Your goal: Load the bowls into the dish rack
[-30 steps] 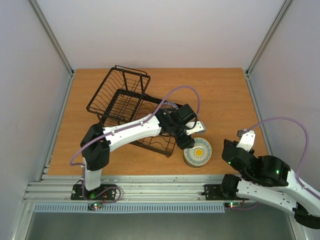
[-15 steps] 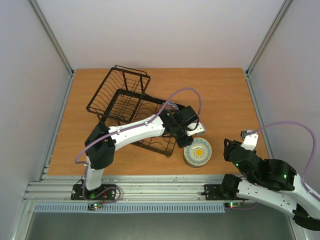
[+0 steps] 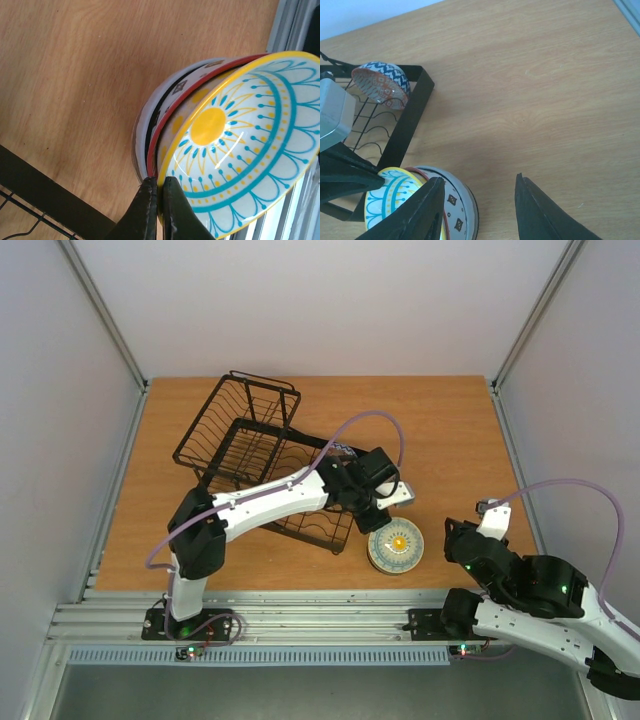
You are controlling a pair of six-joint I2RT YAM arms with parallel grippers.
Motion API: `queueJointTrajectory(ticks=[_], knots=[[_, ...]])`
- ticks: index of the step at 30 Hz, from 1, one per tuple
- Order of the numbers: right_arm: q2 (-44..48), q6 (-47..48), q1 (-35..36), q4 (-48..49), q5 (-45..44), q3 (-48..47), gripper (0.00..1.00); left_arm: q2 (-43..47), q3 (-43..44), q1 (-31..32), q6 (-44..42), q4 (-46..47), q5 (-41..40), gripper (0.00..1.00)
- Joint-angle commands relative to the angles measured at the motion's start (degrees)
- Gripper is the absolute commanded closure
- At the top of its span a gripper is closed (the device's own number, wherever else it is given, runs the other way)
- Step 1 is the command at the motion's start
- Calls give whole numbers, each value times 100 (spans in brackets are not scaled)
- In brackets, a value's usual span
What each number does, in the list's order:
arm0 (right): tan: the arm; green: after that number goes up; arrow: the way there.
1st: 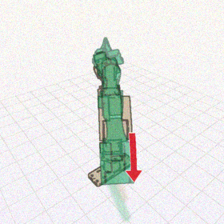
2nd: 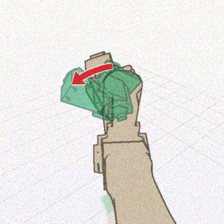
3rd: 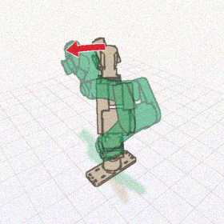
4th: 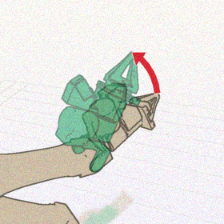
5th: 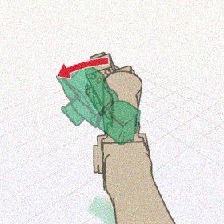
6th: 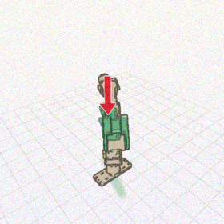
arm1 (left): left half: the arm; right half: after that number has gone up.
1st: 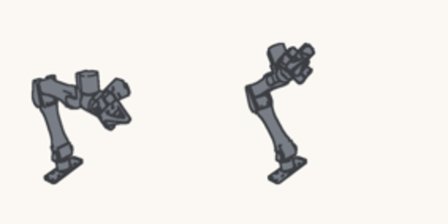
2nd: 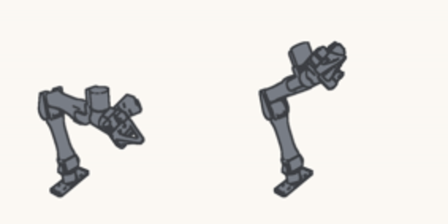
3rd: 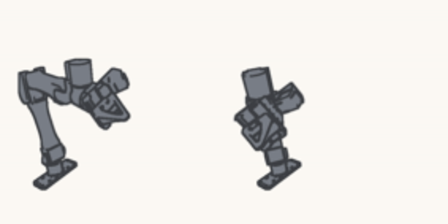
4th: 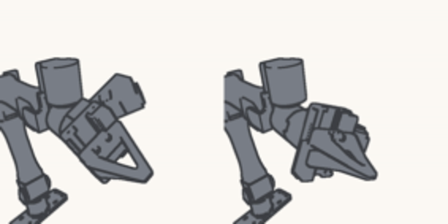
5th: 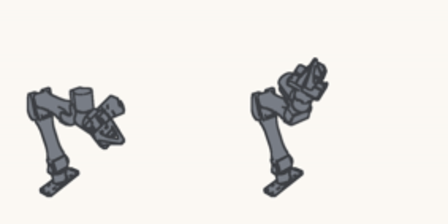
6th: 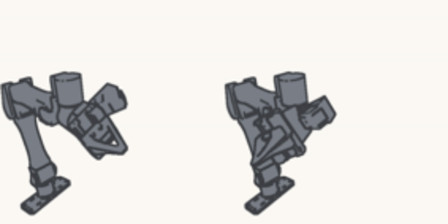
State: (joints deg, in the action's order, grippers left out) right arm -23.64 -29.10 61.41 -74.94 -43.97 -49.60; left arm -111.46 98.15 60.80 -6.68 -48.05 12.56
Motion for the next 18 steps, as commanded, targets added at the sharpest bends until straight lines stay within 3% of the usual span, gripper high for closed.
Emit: queueJointTrajectory(ticks=[1, 7, 11, 14, 18], knots=[[-169, 159, 37, 113, 53, -123, 59, 314, -31, 20, -226, -102, 197, 100], [-543, 530, 35, 81, 204, -590, 49, 542, -84, -24, -510, -215, 928, 100], [-607, 625, 37, 60, 190, -841, 32, 543, -51, -253, -455, -301, 1983, 99], [-556, 717, 38, 136, 228, -929, 28, 484, -50, -516, -285, -295, 2744, 99], [-434, 833, 38, 317, 338, -905, 30, 432, -110, -815, -208, -231, 3314, 100]])
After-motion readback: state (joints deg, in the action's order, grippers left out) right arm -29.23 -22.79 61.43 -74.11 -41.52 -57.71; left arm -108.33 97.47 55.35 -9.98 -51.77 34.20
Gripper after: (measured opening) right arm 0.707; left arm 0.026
